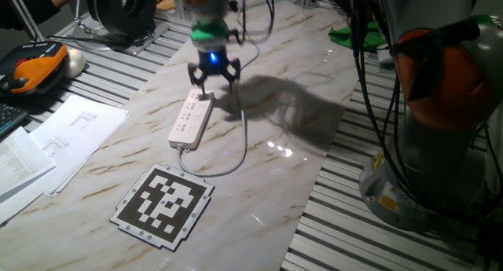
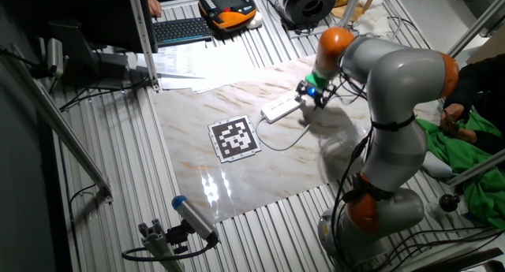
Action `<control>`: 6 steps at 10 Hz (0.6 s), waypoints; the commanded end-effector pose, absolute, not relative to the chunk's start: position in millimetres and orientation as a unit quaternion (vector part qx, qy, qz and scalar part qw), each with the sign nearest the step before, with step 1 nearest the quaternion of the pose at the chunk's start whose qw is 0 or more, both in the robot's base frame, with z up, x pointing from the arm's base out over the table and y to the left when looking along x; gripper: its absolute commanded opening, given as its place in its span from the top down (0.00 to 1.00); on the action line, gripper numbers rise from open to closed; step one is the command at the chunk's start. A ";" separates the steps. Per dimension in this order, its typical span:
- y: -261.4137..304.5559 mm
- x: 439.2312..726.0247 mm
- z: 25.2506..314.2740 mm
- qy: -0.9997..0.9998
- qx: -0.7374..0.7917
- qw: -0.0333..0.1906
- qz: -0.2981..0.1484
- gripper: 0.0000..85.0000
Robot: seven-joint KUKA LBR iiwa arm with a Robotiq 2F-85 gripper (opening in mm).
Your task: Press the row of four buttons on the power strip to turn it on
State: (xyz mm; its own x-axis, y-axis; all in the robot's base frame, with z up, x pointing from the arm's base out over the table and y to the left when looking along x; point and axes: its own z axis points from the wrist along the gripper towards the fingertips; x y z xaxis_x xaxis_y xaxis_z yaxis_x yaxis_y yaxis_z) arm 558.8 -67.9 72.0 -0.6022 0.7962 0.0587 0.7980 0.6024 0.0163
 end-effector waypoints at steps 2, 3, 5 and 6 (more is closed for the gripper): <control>-50.8 570.3 112.0 -0.905 -0.424 0.029 -0.025 0.20; -39.5 575.7 128.5 -0.915 -0.400 0.042 -0.039 0.20; -23.4 576.5 145.5 -0.952 -0.296 0.042 -0.064 0.60; -13.6 577.2 151.1 -0.965 -0.253 0.045 -0.062 0.80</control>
